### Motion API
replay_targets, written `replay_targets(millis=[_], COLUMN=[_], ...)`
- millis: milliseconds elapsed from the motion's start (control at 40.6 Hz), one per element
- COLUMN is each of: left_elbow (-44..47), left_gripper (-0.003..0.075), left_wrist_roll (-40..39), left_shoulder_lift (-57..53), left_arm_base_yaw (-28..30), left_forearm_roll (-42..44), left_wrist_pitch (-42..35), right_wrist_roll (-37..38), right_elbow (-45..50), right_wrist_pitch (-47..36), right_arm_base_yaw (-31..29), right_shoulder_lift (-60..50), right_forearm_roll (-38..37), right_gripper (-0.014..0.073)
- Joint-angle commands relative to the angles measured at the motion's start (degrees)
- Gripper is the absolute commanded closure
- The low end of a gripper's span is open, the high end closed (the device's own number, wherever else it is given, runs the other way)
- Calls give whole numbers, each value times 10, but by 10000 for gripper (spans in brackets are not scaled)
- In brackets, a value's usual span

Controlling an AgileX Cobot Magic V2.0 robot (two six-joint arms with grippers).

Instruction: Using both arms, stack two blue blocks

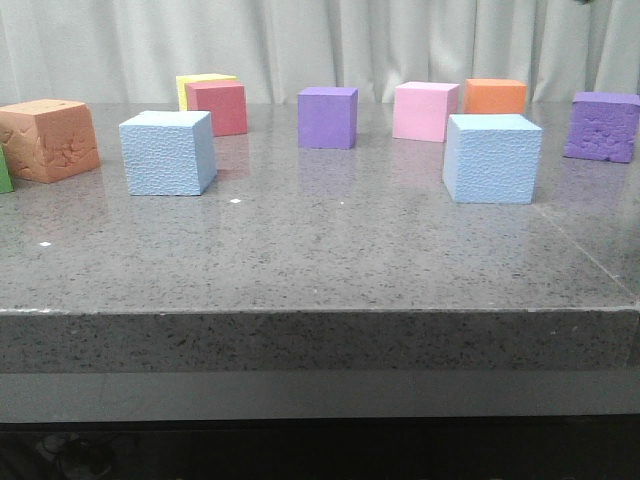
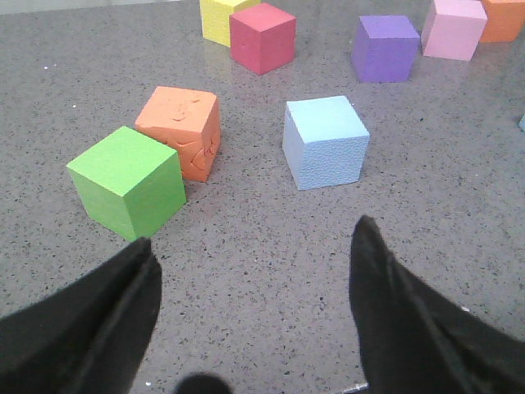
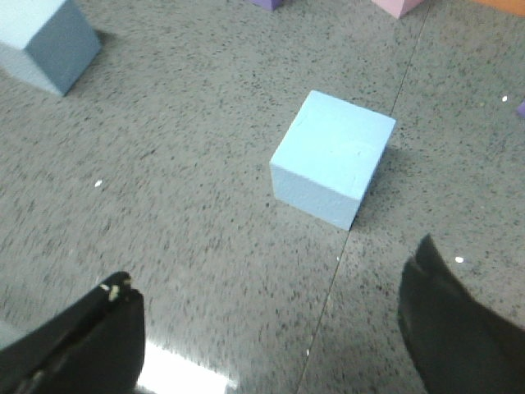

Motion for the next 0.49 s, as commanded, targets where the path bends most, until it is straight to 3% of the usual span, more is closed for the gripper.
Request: replay_targets(millis=[0, 173, 468], left_elbow=[-21, -21, -21], left_gripper=[250, 250, 250], left_wrist_roll=[0, 0, 0], left_shoulder_lift=[6, 6, 6], left_arm_base_yaw=[-4, -4, -4], left_forearm_roll=[0, 0, 1], left_wrist_pitch=[-46, -46, -46], right_wrist_roll=[80, 189, 211], right_elbow=[-65, -128, -218], right_wrist_pitch=[-8, 7, 11], right_arm_base_yaw=[1, 1, 1], right_shoulder_lift=[57, 150, 268], right_forearm_roll=[-49, -99, -116], right_gripper=[-39, -39, -39])
